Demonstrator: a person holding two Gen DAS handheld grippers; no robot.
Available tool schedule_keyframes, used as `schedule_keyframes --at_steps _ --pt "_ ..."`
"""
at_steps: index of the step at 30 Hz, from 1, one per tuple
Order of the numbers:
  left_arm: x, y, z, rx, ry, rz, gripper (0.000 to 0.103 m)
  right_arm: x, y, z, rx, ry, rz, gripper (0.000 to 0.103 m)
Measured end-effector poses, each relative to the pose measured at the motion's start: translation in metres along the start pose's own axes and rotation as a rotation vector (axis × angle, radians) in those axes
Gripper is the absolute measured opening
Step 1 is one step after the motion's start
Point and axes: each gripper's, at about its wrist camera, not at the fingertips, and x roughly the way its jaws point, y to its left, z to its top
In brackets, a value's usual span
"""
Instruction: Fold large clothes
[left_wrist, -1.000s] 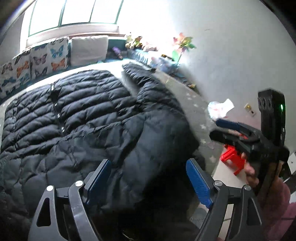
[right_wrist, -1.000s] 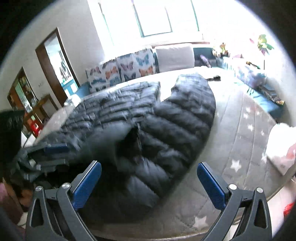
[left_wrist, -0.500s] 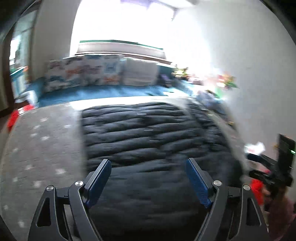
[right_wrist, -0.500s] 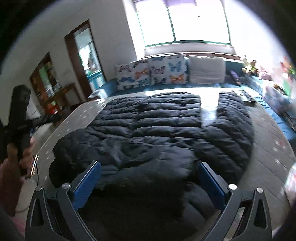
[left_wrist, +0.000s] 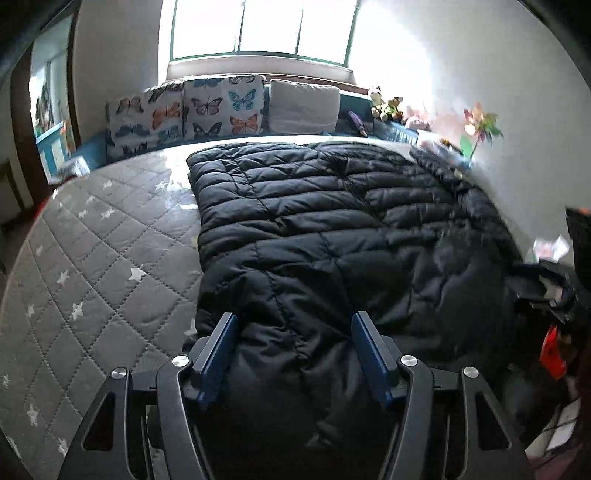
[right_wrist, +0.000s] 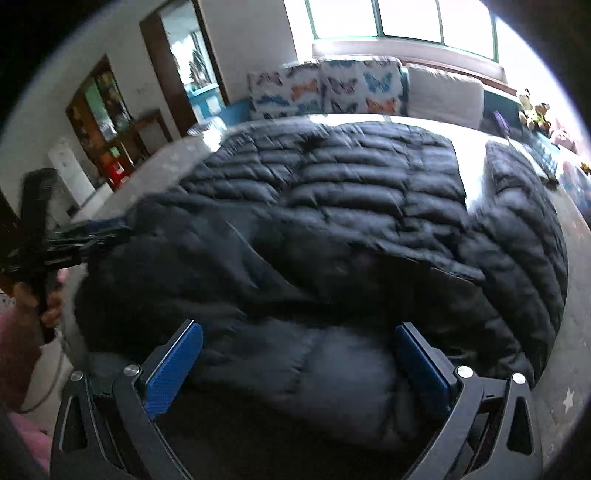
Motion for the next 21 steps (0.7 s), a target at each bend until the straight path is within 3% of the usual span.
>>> schedule_keyframes --at_steps 4,9,13,16,18,21 --pt "0.01 -0.008 -0.008 0.015 0.008 0.016 0.067 0.008 -0.015 -0.011 0.002 -0.001 -0.012 0.103" --pt "0.003 -0.016 0.007 0.045 0.028 0.051 0.066 0.004 -0.011 -0.008 -0.01 0.025 -0.036 0.103" --pt "-0.022 -0.026 0.024 0.019 -0.039 -0.036 0.066 -0.011 -0.011 -0.001 0.014 0.015 -0.03 0.103" --pt "-0.022 -0.046 0.034 0.048 -0.051 -0.126 0.066 -0.029 -0.007 0.006 0.013 -0.046 0.006 0.103" --pt "-0.011 -0.059 0.037 0.061 -0.031 -0.173 0.066 -0.035 -0.006 0.007 0.016 -0.072 0.07 0.103" --pt "0.015 -0.078 0.035 0.071 0.04 -0.223 0.066 -0.016 -0.013 -0.001 0.027 -0.026 0.086 0.103"
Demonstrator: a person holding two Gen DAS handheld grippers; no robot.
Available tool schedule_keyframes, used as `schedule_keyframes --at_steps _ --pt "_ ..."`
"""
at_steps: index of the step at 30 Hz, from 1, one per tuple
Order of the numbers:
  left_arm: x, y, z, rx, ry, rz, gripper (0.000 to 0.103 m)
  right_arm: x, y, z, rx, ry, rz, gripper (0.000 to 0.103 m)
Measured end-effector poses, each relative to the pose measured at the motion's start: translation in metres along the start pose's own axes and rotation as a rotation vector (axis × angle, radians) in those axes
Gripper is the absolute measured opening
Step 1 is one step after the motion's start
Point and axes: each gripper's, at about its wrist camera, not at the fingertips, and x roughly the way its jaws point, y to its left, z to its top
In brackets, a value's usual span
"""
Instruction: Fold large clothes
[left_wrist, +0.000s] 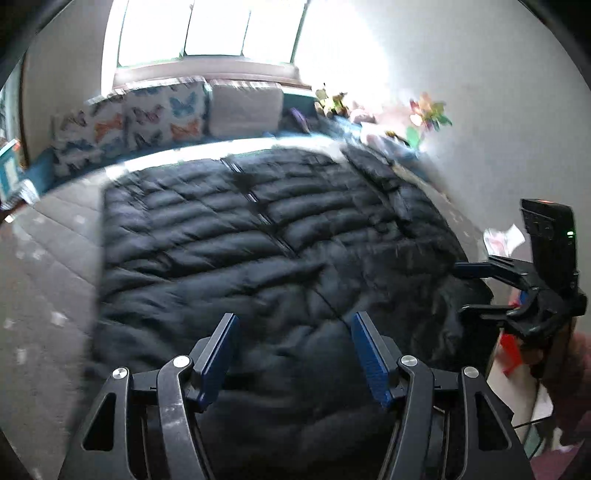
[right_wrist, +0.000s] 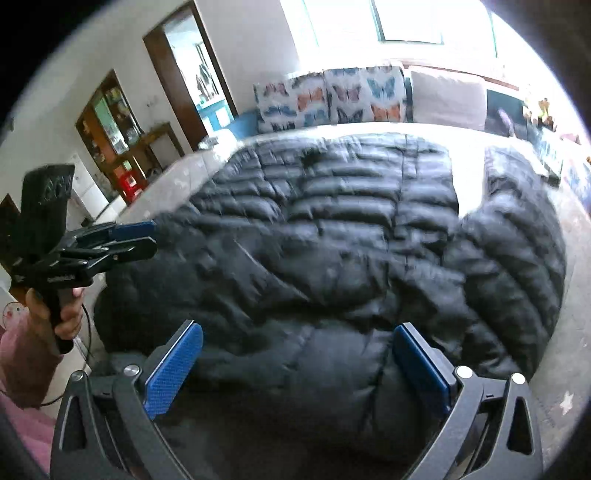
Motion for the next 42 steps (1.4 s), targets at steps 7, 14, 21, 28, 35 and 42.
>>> schedule_keyframes --at_steps 7,14,21,28,35,42 --pt "0.033 -0.025 -0.007 0.033 0.088 -0.026 0.066 -0.002 -0.019 -0.005 0.035 0.016 0.027 0.103" --pt "0.044 -0.047 0.001 0.062 0.127 -0.053 0.066 -0.046 -0.091 0.015 0.138 -0.096 -0.044 0.103" --pt "0.067 -0.083 0.014 0.124 0.173 -0.089 0.066 -0.039 -0.214 0.02 0.405 -0.094 -0.108 0.103" --pt "0.089 -0.106 0.021 0.183 0.211 -0.083 0.066 -0.015 -0.284 0.022 0.549 -0.094 -0.01 0.103" --pt "0.097 -0.101 0.024 0.161 0.224 -0.09 0.067 0.007 -0.317 0.048 0.6 -0.168 0.207 0.103" --pt "0.102 -0.098 0.026 0.15 0.221 -0.094 0.071 0.031 -0.324 0.076 0.605 -0.141 0.236 0.081"
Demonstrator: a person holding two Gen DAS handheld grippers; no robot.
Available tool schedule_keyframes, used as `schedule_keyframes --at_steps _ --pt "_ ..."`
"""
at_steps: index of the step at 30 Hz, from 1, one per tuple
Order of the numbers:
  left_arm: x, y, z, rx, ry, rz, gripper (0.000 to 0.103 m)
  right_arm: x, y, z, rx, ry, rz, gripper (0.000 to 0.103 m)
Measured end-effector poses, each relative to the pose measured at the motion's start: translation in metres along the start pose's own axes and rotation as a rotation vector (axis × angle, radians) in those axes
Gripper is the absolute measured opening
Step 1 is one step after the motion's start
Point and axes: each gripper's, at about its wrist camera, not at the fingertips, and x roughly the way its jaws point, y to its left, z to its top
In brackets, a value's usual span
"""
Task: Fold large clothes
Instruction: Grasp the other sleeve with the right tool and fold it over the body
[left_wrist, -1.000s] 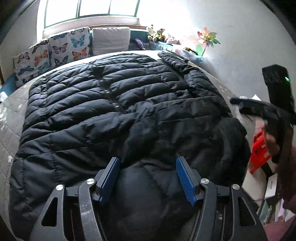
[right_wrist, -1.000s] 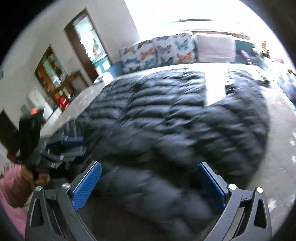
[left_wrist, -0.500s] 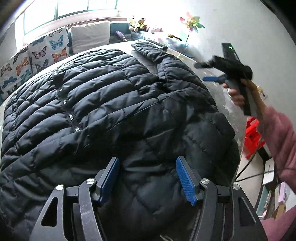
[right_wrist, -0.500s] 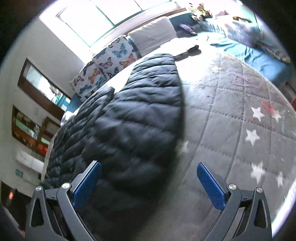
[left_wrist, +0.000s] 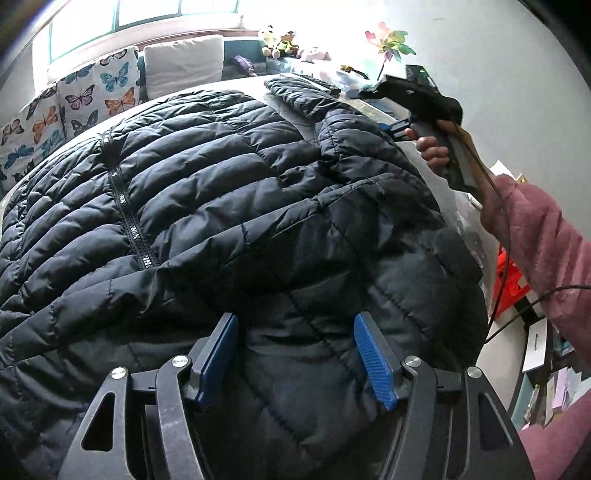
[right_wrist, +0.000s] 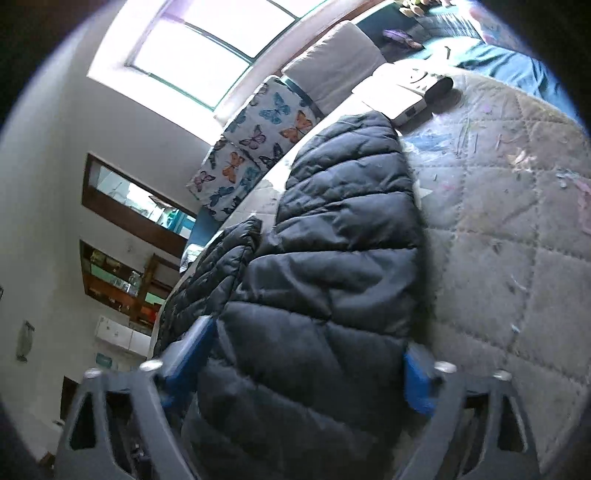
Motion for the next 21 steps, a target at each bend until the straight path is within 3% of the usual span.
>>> schedule_keyframes --at_steps 2,4,7,11,15,21 --pt "0.0 -0.001 -0.001 0.002 -0.001 -0.003 0.074 0.004 -0.002 0.0 0.027 0.019 -0.014 0.051" --pt "0.001 -0.002 0.0 0.007 -0.002 -0.004 0.077 0.007 -0.011 -0.001 0.091 0.038 -0.007 0.031" --pt "0.003 -0.003 0.002 0.014 0.002 -0.003 0.081 -0.007 -0.021 -0.008 0.183 -0.009 0.047 0.017" --pt "0.003 -0.003 0.005 0.021 0.01 0.006 0.082 -0.042 -0.01 -0.018 0.192 -0.102 0.147 0.012" --pt "0.001 -0.003 0.011 0.016 0.014 0.009 0.082 -0.083 0.01 -0.027 0.128 -0.182 0.159 0.01" --pt "-0.005 -0.001 0.027 -0.027 -0.006 -0.027 0.082 -0.13 0.027 -0.044 0.063 -0.265 0.101 0.01"
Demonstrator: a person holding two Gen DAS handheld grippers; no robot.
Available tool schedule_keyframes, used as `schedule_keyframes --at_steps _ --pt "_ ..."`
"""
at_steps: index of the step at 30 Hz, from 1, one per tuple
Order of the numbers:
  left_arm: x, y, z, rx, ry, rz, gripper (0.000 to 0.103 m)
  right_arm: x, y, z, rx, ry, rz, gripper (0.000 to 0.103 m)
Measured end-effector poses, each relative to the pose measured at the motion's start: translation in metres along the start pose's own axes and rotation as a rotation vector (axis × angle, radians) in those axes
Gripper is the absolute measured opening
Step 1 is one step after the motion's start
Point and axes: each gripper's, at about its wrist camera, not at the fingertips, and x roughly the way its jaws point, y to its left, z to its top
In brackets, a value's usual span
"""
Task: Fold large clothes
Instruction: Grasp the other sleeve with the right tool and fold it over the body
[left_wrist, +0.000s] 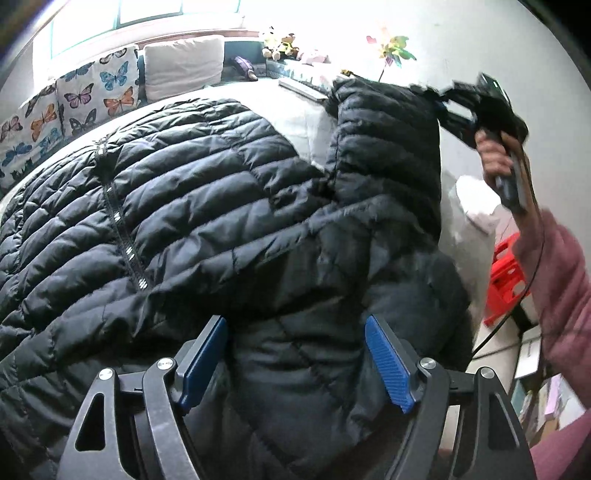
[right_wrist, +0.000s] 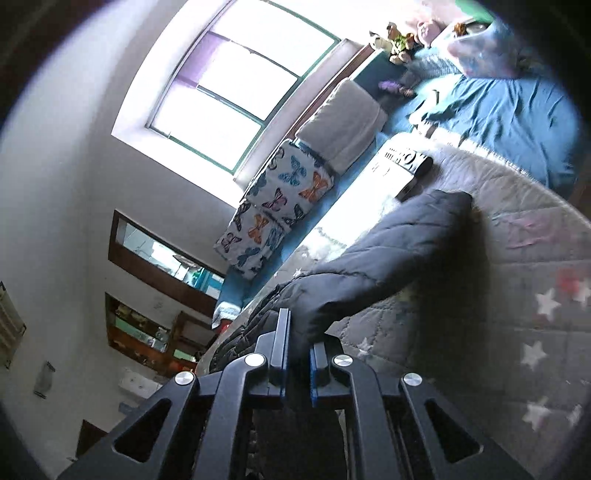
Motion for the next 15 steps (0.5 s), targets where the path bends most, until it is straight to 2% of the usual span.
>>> schedule_keyframes --at_steps 3,9,11,15 --pt "0.003 -0.003 0.012 -0.032 -0.005 -0.04 0.082 -0.003 0.006 0.004 -0.001 -0.018 -0.019 0.01" --pt "0.032 -0.017 0.021 0.019 0.032 0.007 0.082 0.008 0.071 -0.001 -0.121 -0.06 0.015 0.01" --pt "0.031 -0.017 0.02 0.025 0.032 0.012 0.082 0.008 0.104 -0.011 -0.203 -0.063 0.028 0.01" --pt "-0.015 -0.006 0.009 -0.009 -0.051 -0.025 0.082 0.009 0.194 -0.06 -0.488 -0.023 0.059 0.01"
